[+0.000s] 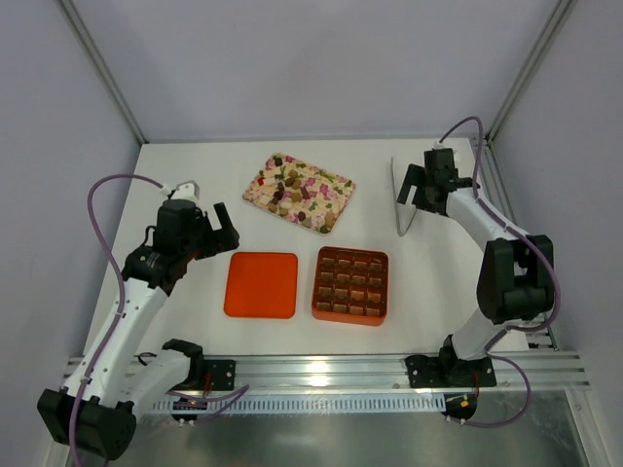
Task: Pack the chocolate
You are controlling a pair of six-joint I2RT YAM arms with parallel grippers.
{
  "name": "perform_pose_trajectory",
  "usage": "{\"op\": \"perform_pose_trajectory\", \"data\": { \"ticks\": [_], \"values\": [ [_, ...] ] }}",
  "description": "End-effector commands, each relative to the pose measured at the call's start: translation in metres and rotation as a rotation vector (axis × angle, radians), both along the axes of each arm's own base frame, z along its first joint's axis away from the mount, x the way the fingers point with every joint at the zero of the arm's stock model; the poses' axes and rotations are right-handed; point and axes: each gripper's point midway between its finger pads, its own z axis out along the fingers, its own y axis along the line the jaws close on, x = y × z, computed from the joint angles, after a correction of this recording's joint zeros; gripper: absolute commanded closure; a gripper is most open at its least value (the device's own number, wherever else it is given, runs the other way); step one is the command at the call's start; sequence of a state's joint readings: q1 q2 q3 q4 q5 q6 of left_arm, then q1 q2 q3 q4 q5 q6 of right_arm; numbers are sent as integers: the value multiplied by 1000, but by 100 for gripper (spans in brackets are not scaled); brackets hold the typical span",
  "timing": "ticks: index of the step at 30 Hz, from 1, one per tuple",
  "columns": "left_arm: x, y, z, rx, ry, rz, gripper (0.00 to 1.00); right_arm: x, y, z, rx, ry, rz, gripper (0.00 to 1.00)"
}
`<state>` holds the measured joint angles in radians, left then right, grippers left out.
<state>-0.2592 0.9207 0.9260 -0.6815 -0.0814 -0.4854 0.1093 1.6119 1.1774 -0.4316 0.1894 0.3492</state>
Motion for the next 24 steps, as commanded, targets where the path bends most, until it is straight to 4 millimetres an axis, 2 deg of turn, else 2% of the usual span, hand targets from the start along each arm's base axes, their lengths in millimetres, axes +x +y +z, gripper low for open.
{"op": "perform_pose_trajectory", "data": {
  "ticks": [1, 3, 4, 5, 10, 18, 24],
  "values": [
    [7, -1, 18, -12, -70, -8, 0, 28, 9, 15, 21, -41, 35, 0],
    [8, -1, 18, -10, -71, -7, 0, 39, 11, 6, 16, -18, 39, 0],
    [8, -1, 18, -9, -72, -7, 0, 45, 12, 8, 18, -23, 42, 0],
    [8, -1, 18, -9, -71, -7, 0, 47, 13, -4, 19, 8, 47, 0],
    [8, 1, 19, -4, -73, -3, 0, 64, 18, -15, 30, 29, 66, 0],
    [8, 0, 17, -2, -66, -4, 0, 67, 19, -46, 27, 119, 67, 0],
    [9, -1, 15, -1, -61, -6, 0, 70, 18, -60, 11, 161, 62, 0]
  ]
}}
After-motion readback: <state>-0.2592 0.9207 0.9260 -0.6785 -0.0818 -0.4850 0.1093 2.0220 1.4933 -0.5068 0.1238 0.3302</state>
